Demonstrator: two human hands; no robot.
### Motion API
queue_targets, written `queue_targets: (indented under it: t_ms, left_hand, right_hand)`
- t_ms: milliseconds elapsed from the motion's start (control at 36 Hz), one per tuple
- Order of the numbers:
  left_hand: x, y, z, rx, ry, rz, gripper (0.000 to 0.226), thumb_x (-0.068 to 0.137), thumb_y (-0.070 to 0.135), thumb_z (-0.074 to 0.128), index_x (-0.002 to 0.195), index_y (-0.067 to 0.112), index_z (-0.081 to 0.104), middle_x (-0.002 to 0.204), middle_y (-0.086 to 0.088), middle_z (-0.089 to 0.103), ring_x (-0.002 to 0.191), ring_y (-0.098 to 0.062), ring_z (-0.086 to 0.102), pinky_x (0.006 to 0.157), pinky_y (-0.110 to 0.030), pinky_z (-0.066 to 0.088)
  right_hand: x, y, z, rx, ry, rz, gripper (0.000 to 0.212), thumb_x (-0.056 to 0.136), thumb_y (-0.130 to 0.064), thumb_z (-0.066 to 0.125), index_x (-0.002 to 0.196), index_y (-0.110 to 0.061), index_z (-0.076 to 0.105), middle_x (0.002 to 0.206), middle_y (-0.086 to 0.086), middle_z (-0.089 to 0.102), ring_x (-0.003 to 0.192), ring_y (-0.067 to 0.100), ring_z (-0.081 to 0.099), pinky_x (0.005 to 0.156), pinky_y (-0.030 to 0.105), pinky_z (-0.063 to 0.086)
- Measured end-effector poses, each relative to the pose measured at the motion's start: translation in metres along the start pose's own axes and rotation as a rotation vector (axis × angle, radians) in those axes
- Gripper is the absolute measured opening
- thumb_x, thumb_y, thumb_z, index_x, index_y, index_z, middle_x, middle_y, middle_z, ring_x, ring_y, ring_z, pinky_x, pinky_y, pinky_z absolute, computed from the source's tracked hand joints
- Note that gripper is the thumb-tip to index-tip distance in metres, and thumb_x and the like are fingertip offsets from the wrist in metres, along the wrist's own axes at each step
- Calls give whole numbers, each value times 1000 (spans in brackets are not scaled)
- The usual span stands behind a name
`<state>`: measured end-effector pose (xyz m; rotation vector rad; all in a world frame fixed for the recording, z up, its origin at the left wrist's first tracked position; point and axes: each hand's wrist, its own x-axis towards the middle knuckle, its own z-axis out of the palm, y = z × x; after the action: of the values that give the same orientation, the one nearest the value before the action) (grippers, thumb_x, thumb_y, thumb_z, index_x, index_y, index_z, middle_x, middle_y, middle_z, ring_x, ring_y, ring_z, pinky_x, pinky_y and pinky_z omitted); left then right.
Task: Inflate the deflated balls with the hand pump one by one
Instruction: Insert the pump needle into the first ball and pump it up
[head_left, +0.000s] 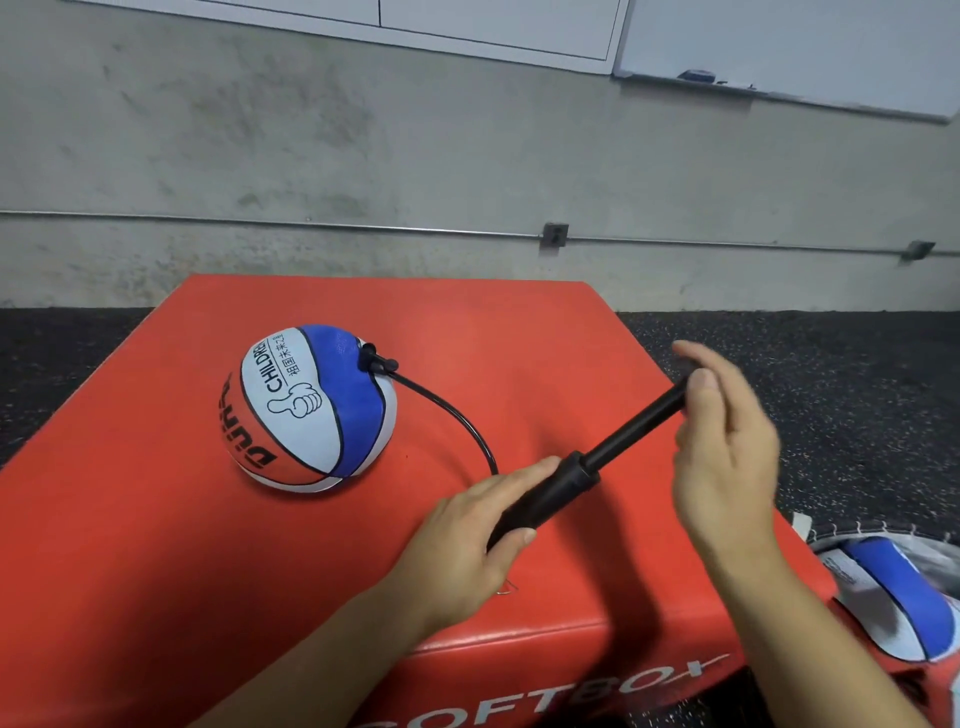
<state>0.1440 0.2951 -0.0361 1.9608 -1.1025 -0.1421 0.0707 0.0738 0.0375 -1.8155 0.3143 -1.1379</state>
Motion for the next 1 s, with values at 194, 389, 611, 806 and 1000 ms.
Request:
queue_targets:
  t_ms: [194, 389, 611, 806, 1000]
  left_hand:
    - [1, 0, 0, -1, -7, 11, 72, 101, 18, 60, 157, 53, 32, 151, 32, 48, 137, 6, 50, 114, -39, 47]
    - [-1, -3, 3, -10, 21, 0, 74, 99, 14, 61, 157, 50, 35, 151, 32, 48, 136, 6, 50, 113, -37, 47]
    - [-1, -10, 2, -54, 69, -34, 77, 97, 9, 62, 158, 47, 35, 150, 34, 47, 134, 6, 52, 113, -36, 47]
    - [1, -15, 2, -83, 68, -52, 74, 98, 14, 61, 160, 45, 34, 150, 28, 50, 133, 0, 55, 112, -40, 48]
    - [2, -11, 2, -63, 63, -8, 74, 99, 13, 61, 159, 46, 35, 150, 34, 47, 134, 2, 54, 112, -40, 48]
  right_hand:
    - [11, -10, -15, 64, 102, -17, 37, 104, -47, 44, 126, -31, 69, 67, -3, 38, 60, 25, 32, 60, 49, 33]
    - [-2, -3, 7, 76, 72, -23, 34, 104, -41, 46, 124, -27, 70, 86, -18, 55, 80, 10, 48, 79, 45, 38]
    - [-29, 0, 48, -58, -105, -34, 30, 105, -30, 48, 123, -25, 71, 122, -22, 70, 116, -3, 65, 102, 19, 47]
    - [-46, 6, 57, -96, -231, -12, 38, 100, -50, 46, 123, -34, 71, 115, -30, 70, 105, 2, 69, 92, 17, 48]
    - [-45, 5, 40, -136, -258, 0, 41, 99, -56, 44, 128, -41, 69, 120, -28, 71, 113, -3, 67, 98, 20, 48]
